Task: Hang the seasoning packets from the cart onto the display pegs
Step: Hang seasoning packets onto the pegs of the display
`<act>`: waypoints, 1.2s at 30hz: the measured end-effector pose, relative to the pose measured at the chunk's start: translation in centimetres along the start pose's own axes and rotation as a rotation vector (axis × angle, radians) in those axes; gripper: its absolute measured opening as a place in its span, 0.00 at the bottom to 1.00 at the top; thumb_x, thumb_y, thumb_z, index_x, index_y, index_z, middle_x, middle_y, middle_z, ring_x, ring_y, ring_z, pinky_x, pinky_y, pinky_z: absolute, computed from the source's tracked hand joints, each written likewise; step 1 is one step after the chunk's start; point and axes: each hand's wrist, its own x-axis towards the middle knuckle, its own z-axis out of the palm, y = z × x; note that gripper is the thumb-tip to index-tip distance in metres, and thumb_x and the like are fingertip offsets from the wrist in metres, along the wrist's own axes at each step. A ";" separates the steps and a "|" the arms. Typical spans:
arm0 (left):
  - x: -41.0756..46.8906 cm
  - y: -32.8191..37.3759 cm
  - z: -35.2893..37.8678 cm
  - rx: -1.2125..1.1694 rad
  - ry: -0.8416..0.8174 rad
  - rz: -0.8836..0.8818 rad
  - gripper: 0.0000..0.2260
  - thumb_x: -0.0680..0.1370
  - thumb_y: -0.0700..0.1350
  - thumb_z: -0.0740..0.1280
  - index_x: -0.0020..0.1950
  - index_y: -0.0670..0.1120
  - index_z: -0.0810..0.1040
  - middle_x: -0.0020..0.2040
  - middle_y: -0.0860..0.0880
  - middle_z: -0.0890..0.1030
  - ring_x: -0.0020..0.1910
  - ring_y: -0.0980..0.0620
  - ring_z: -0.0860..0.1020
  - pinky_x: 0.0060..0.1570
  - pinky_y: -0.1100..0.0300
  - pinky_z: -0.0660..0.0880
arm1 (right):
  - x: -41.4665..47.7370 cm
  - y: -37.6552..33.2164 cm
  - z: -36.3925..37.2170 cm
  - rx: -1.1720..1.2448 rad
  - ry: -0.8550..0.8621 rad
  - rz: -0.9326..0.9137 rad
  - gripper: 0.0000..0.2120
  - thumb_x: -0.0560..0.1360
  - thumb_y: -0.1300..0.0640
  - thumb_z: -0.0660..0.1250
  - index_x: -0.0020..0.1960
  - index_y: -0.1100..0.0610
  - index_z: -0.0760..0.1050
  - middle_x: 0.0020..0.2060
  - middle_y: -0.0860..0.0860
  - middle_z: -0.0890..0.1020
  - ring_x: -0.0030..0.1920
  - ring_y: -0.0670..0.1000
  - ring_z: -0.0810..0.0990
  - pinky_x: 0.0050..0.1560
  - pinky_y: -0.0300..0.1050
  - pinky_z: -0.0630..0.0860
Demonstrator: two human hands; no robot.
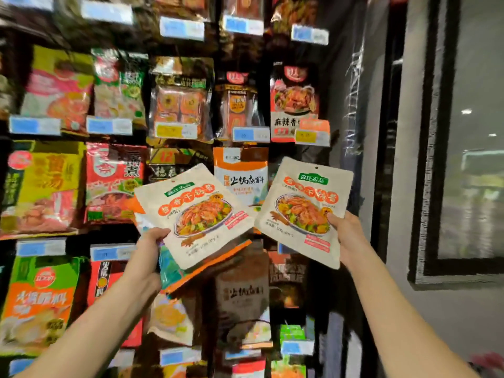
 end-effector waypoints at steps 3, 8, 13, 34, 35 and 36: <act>1.2 1.3 1.1 -0.039 0.055 0.069 0.09 0.84 0.40 0.55 0.48 0.43 0.73 0.28 0.47 0.83 0.24 0.50 0.82 0.19 0.58 0.76 | 2.7 -0.6 1.3 0.008 0.017 -0.018 0.10 0.83 0.65 0.63 0.52 0.54 0.81 0.48 0.55 0.86 0.46 0.58 0.85 0.47 0.57 0.82; 3.0 2.2 1.5 -0.101 0.097 0.098 0.08 0.82 0.42 0.57 0.53 0.41 0.75 0.35 0.44 0.85 0.30 0.47 0.85 0.23 0.54 0.79 | 5.4 -0.3 3.0 0.052 0.041 -0.023 0.10 0.83 0.64 0.65 0.61 0.58 0.81 0.53 0.56 0.86 0.50 0.58 0.85 0.50 0.57 0.82; 4.6 2.0 0.9 -0.113 0.177 0.104 0.25 0.74 0.45 0.66 0.71 0.42 0.73 0.56 0.40 0.85 0.52 0.39 0.85 0.41 0.43 0.83 | 6.3 -0.6 4.4 0.143 0.030 -0.045 0.09 0.83 0.66 0.63 0.57 0.57 0.79 0.46 0.54 0.83 0.43 0.53 0.83 0.38 0.45 0.76; 5.2 0.7 1.5 -0.116 0.135 0.097 0.21 0.77 0.42 0.66 0.70 0.46 0.71 0.57 0.40 0.85 0.54 0.36 0.84 0.43 0.40 0.83 | 9.7 -3.0 5.1 -0.097 0.149 0.071 0.12 0.81 0.65 0.63 0.64 0.61 0.76 0.48 0.59 0.84 0.37 0.57 0.83 0.23 0.42 0.75; 5.1 0.7 1.6 -0.121 0.132 0.096 0.22 0.77 0.42 0.66 0.71 0.46 0.71 0.56 0.40 0.85 0.54 0.37 0.85 0.43 0.40 0.83 | 9.7 -3.0 5.1 -0.111 0.155 0.067 0.12 0.81 0.64 0.63 0.64 0.60 0.76 0.49 0.59 0.84 0.38 0.58 0.83 0.23 0.42 0.75; 5.1 0.7 1.6 -0.120 0.130 0.096 0.22 0.77 0.42 0.66 0.71 0.46 0.70 0.56 0.40 0.85 0.53 0.37 0.85 0.43 0.40 0.83 | 9.8 -3.0 5.1 -0.127 0.162 0.058 0.12 0.81 0.64 0.63 0.64 0.60 0.75 0.50 0.60 0.84 0.39 0.58 0.84 0.24 0.42 0.76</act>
